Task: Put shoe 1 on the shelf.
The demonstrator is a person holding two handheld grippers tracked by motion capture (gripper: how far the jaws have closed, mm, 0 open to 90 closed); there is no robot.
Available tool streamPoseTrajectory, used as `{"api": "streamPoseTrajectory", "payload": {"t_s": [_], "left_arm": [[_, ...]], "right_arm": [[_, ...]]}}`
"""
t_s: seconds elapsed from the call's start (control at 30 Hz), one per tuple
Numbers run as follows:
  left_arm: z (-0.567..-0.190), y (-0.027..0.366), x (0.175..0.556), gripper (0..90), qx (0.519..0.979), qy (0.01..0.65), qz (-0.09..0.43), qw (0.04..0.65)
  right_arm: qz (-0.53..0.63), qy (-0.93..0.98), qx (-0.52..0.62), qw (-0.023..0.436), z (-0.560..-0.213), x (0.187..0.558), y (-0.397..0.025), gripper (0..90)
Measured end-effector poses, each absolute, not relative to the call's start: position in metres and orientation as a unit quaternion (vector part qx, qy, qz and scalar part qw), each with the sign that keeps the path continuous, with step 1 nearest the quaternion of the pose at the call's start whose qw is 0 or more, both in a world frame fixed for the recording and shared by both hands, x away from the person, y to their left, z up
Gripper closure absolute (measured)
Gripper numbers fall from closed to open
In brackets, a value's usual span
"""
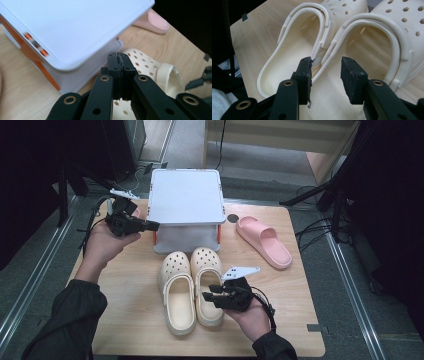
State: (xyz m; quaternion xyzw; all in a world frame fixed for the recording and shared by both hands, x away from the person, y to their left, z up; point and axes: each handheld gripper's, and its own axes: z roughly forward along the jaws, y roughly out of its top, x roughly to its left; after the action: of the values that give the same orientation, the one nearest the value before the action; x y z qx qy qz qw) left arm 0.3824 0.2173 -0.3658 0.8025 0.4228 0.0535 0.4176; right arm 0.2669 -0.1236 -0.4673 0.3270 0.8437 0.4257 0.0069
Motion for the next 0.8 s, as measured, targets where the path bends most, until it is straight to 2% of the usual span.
{"api": "streamPoseTrajectory", "payload": {"t_s": [0.2,0.43,0.6,0.8], "left_arm": [[-0.36,0.215,0.403,88.9,0.806,0.426,0.061,0.406],[-0.368,0.214,0.417,88.9,0.81,0.424,0.061,0.4],[-0.373,0.213,0.425,88.9,0.814,0.422,0.066,0.394],[-0.375,0.213,0.429,89.2,0.816,0.424,0.069,0.388]], "right_arm": [[0.42,0.842,0.338,0.013,-0.472,0.268,-0.109,47.8],[0.409,0.842,0.352,0.015,-0.482,0.27,-0.091,42.8],[0.411,0.833,0.368,0.052,-0.485,0.273,-0.08,31.6],[0.403,0.83,0.38,0.066,-0.49,0.276,-0.068,30.2]]}}
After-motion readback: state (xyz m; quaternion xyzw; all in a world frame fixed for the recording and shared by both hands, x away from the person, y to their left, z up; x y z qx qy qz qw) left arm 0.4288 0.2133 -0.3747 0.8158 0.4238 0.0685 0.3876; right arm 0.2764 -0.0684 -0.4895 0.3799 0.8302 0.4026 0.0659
